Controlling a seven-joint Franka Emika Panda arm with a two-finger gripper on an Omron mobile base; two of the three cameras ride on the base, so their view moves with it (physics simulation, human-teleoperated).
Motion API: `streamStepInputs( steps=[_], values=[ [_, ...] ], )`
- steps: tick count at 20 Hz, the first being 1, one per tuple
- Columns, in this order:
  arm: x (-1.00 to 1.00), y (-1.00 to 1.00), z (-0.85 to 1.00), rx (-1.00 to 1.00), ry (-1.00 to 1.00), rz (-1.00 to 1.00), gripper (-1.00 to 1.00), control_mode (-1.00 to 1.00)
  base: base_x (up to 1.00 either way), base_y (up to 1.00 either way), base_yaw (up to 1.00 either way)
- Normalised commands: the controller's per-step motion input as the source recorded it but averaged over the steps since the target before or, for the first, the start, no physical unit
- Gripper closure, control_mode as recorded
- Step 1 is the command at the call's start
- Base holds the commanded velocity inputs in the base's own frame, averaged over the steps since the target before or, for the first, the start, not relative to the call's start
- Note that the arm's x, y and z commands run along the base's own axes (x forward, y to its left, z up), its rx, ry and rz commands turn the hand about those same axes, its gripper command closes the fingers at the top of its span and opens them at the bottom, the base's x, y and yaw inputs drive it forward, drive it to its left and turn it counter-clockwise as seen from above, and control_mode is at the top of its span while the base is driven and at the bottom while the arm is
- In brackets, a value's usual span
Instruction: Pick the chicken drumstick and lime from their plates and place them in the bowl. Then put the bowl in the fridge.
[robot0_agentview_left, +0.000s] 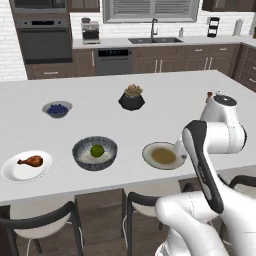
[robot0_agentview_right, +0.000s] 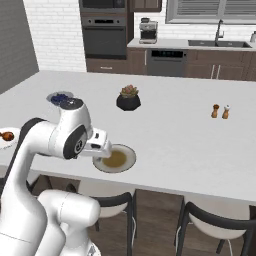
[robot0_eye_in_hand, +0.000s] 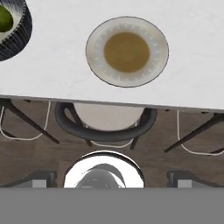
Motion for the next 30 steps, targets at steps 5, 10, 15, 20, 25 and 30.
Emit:
streamStepInputs(
  steps=[5, 10, 15, 20, 25, 30],
  values=[
    [-0.02, -0.13, 0.01, -0.02, 0.13, -0.16, -1.0, -1.0, 0.0, 0.0, 0.0],
    [0.0, -0.17, -0.01, 0.02, 0.07, 0.0, -1.0, 1.0, -0.03, -0.07, 0.0],
    [0.0, 0.0, 0.0, 0.0, 0.0, 0.0, -1.0, 1.0, -0.47, 0.37, 0.0],
    [0.0, 0.0, 0.0, 0.0, 0.0, 0.0, -1.0, 1.0, -0.09, 1.0, 0.0],
    [0.0, 0.0, 0.0, 0.0, 0.0, 0.0, -1.0, 1.0, 0.21, 1.0, 0.0],
    [0.0, 0.0, 0.0, 0.0, 0.0, 0.0, -1.0, 1.0, 0.26, 0.81, 0.0]
  ],
)
